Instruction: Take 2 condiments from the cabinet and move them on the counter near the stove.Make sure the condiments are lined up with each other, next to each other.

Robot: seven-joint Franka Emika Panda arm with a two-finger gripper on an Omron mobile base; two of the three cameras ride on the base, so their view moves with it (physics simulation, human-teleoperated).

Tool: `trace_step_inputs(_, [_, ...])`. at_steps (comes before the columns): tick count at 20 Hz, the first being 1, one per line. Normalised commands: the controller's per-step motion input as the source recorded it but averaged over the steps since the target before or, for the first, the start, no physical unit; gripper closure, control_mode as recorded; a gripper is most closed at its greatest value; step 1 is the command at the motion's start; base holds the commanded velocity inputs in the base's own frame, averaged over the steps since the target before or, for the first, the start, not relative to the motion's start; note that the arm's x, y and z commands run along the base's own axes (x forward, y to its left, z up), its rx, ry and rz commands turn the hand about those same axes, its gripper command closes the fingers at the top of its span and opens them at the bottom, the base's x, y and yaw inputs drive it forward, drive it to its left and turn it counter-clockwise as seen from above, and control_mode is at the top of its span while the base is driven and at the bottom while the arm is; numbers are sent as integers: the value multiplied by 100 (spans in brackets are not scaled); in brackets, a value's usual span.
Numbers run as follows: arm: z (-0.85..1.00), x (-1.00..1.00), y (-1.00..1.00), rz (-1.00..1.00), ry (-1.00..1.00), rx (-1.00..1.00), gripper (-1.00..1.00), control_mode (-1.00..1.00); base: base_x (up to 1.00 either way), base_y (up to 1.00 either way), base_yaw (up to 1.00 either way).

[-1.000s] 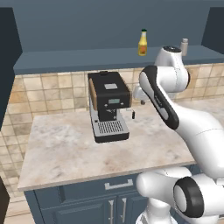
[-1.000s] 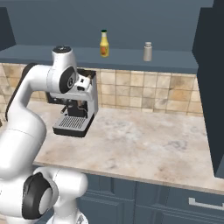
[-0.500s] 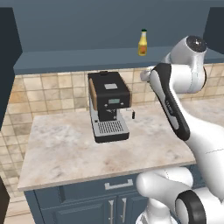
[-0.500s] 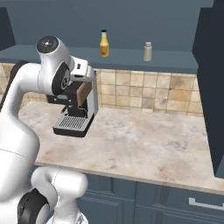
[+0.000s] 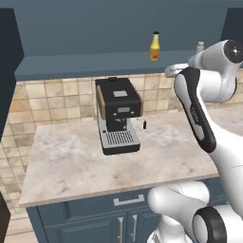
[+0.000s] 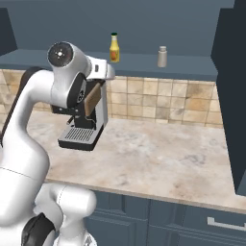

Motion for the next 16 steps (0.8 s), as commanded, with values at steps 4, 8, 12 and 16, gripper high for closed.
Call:
trace_step_inputs(4, [24, 0, -42, -7, -4, 0, -100, -100, 0, 0, 0])
trace_step_inputs(8, [11, 8, -43, -14, 0, 0, -100, -100, 0, 0, 0])
trace_step_inputs(12, [7, 14, -44, -17, 0, 0, -100, -100, 0, 0, 0])
trace_step_inputs(16, [1, 24, -45, -18, 0, 0, -100, -100, 0, 0, 0])
